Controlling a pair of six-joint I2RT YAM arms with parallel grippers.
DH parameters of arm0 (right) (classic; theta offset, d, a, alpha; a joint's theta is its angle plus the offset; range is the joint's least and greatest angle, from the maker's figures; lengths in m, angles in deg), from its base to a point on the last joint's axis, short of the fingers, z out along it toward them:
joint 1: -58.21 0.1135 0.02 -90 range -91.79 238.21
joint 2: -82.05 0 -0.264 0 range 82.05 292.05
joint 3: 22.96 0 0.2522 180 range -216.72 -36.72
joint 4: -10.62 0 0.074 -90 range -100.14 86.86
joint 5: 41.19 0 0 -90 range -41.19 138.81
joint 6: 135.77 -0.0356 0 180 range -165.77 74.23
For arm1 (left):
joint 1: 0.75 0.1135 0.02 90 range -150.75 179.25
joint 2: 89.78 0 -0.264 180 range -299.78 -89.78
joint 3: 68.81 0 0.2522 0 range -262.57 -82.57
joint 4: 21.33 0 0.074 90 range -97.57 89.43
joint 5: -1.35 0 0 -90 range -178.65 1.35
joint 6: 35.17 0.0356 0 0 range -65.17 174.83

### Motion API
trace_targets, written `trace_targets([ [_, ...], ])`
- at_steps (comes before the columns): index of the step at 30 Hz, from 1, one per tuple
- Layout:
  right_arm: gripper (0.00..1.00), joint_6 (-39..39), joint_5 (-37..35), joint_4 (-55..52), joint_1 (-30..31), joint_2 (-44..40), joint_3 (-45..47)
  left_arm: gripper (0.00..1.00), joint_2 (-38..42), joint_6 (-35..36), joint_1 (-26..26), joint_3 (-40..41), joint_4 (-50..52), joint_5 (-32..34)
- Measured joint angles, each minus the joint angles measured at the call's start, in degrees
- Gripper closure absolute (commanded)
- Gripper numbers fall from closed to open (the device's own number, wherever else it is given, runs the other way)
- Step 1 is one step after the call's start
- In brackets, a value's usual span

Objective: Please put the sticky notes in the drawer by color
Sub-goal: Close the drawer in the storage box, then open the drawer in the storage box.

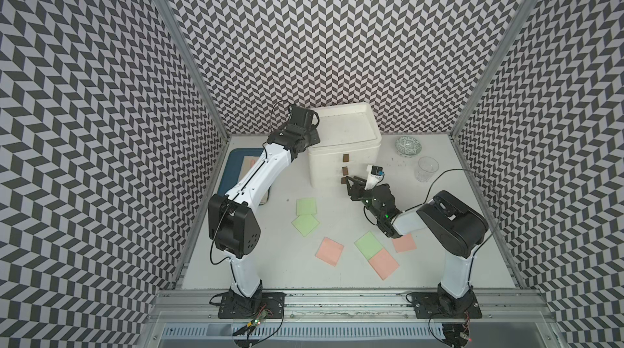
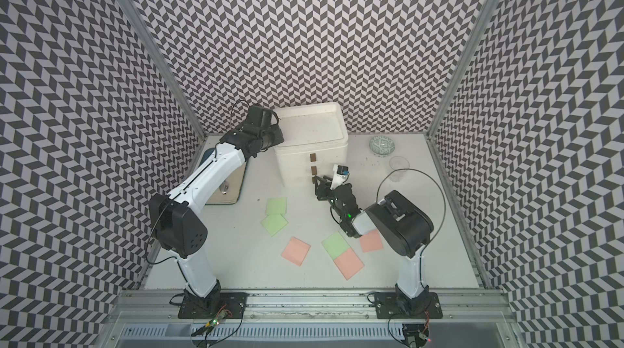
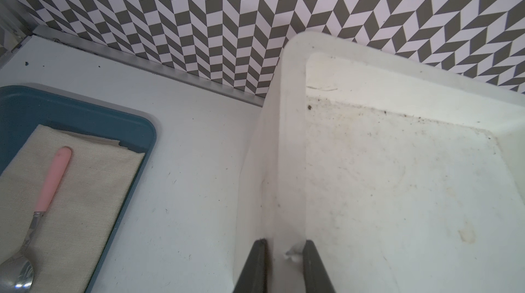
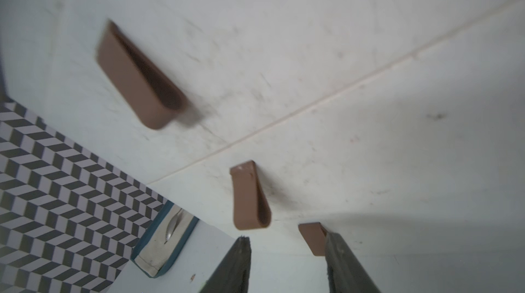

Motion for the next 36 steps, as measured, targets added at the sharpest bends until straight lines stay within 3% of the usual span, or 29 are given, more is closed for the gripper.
trace_targets([
  [14, 0.5, -5.42, 6.58, -1.49, -0.79, 1.16, -5.81, 0.96, 0.04, 0.28, 0.15, 0.02, 0.0, -0.57],
  [30, 0.52, -12.31, 11.06, 0.15, -3.5, 4.04, -4.87, 0.96, 0.09, 0.24, 0.26, 0.07, -0.02, -0.9],
  [36, 0.77, -13.11, 12.37, 0.39, -3.54, 4.87, -4.98, 0.96, 0.5, 0.22, 0.26, 0.9, -0.83, -0.9],
])
